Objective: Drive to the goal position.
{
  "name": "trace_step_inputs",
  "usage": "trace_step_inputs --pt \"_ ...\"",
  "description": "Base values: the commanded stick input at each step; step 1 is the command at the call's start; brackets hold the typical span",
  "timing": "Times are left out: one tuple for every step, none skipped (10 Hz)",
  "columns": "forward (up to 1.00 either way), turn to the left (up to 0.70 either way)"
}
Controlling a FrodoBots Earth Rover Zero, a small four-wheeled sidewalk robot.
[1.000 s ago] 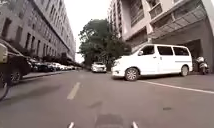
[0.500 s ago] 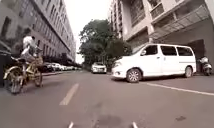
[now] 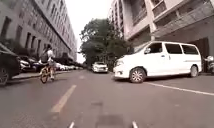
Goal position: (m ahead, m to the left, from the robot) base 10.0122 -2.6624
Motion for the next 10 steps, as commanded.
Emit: trace_step_inputs --pt "0.7 0.09" --pt "0.7 0.02" --pt "0.7 0.0" --pt "0.7 0.0" --pt "0.7 0.0" --pt "0.7 0.0" --pt "0.7 0.0" --pt "0.7 0.02" --pt "0.7 0.08" --pt "0.7 0.13"
